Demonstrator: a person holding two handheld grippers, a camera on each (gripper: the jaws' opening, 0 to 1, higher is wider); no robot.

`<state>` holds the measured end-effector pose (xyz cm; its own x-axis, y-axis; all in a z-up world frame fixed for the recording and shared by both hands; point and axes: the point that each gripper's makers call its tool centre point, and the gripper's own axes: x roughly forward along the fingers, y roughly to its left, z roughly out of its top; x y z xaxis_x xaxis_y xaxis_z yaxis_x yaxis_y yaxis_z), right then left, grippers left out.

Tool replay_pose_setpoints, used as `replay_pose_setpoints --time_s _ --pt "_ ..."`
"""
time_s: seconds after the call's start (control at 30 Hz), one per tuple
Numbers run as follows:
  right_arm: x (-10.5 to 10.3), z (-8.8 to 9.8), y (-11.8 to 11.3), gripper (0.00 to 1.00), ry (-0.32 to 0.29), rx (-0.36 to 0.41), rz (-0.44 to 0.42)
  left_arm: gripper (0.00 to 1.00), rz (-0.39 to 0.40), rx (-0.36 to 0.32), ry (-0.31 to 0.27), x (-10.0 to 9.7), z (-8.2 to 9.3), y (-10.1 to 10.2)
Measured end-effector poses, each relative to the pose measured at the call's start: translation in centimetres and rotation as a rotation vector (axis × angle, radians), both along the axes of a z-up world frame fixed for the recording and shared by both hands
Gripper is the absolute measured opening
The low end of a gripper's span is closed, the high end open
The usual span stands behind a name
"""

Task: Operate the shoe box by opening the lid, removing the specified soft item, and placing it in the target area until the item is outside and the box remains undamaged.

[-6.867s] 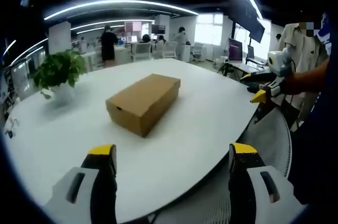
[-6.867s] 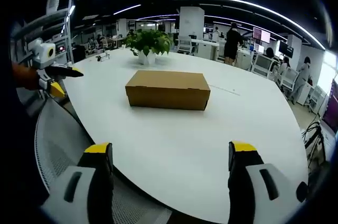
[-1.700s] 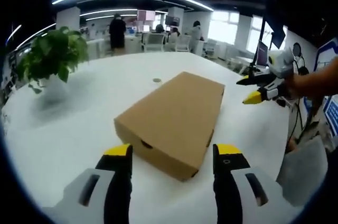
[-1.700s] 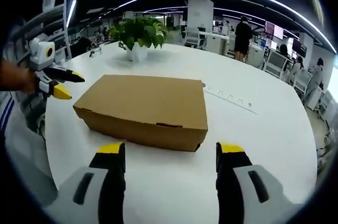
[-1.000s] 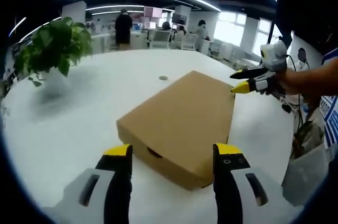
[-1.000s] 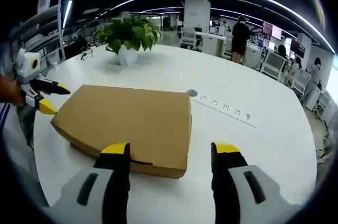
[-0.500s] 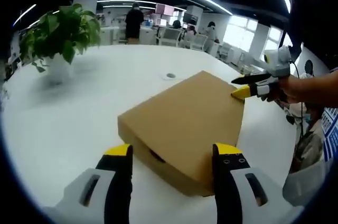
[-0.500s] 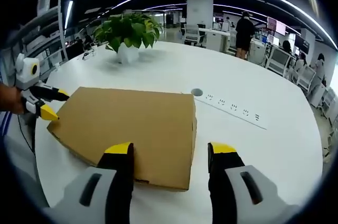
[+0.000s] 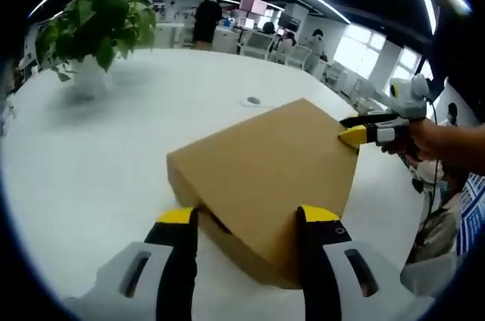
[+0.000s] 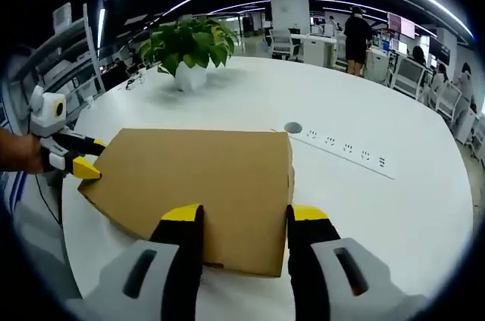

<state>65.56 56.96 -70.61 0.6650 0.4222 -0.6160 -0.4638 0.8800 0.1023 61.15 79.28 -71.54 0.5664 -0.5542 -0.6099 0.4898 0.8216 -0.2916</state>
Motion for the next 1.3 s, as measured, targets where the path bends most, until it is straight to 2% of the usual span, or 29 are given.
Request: replay_pose_setpoints --time_s 0.37,0.63,1.3 --pt "-2.4 0.0 -1.2 0.34 0.023 -0.001 -0.039 0.51 -0.01 0.001 -0.007 0.1 0.2 -0.1" --pt "-5.7 -0.1 -1.8 0.3 0.011 0.019 -0.09 0.52 -0.02 0.001 -0.027 0.0 0.2 -0.4" --pt "-12.4 -0.4 -0.7 0.26 0.027 0.029 -0.184 0.46 -0.059 0.009 -0.033 -2.2 0.7 0.1"
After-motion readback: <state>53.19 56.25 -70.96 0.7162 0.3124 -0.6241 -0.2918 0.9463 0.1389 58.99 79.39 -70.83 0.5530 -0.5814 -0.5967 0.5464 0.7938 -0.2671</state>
